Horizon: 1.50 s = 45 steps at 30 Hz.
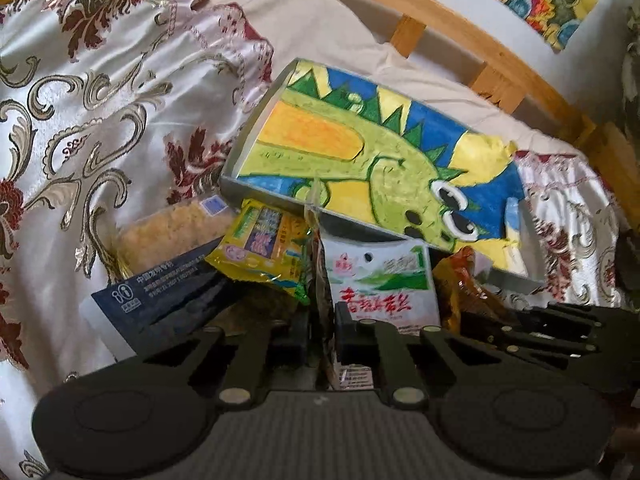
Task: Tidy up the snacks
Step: 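Grasp the dark dried-fish strip with the left tool while the right tool grasps the orange-red packet, then carry the dark strip and orange-red packet over the tray with both tools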
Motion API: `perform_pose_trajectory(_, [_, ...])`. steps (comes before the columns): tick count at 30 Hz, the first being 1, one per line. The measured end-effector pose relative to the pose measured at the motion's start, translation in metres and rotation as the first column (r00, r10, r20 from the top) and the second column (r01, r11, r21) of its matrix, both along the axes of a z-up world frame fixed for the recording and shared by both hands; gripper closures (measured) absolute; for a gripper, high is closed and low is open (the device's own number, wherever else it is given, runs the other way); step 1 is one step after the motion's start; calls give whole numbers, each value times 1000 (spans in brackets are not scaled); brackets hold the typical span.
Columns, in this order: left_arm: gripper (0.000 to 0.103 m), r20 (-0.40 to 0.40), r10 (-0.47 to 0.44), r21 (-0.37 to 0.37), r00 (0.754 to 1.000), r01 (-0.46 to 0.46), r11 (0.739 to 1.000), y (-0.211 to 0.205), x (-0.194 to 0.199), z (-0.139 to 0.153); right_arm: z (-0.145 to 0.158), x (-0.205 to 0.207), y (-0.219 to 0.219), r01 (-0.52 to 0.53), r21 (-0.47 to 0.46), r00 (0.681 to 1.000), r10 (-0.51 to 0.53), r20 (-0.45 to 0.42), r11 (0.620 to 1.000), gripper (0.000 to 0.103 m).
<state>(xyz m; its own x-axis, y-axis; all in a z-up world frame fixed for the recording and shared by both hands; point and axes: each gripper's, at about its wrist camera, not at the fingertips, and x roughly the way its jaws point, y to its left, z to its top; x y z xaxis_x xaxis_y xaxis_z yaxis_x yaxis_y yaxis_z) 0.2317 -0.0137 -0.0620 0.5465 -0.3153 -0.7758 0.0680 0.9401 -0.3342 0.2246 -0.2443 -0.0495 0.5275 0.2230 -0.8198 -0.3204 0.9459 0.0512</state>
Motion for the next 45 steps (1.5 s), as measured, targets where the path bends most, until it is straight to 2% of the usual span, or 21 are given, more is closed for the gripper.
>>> perform_pose_trajectory(7, [91,81,-33,-22,996,35,999,-5,-14,16,14,-9,0,2,-14,998,-2,60,1000,83])
perform_pose_trajectory(15, [91,171,-17,-61,985,28,998,-3,-22,30,31,-19,-4,12,4,985,-13,171,1000,83])
perform_pose_trajectory(21, [91,259,27,-50,965,-15,999,-8,-16,41,39,-19,-8,48,25,959,-53,279,999,83])
perform_pose_trajectory(28, [91,271,87,-144,959,-50,988,-14,11,40,39,-14,-14,81,50,924,-94,370,995,83])
perform_pose_trajectory(32, [91,292,102,-179,951,-51,983,-19,23,37,35,-8,-15,90,39,916,-98,388,995,82])
perform_pose_trajectory(38, [91,295,97,-202,951,-37,979,-26,45,28,23,10,-18,133,37,920,-138,367,990,83])
perform_pose_trajectory(45, [91,258,117,-244,959,-53,968,-29,75,9,9,28,-18,158,37,924,-161,348,987,82])
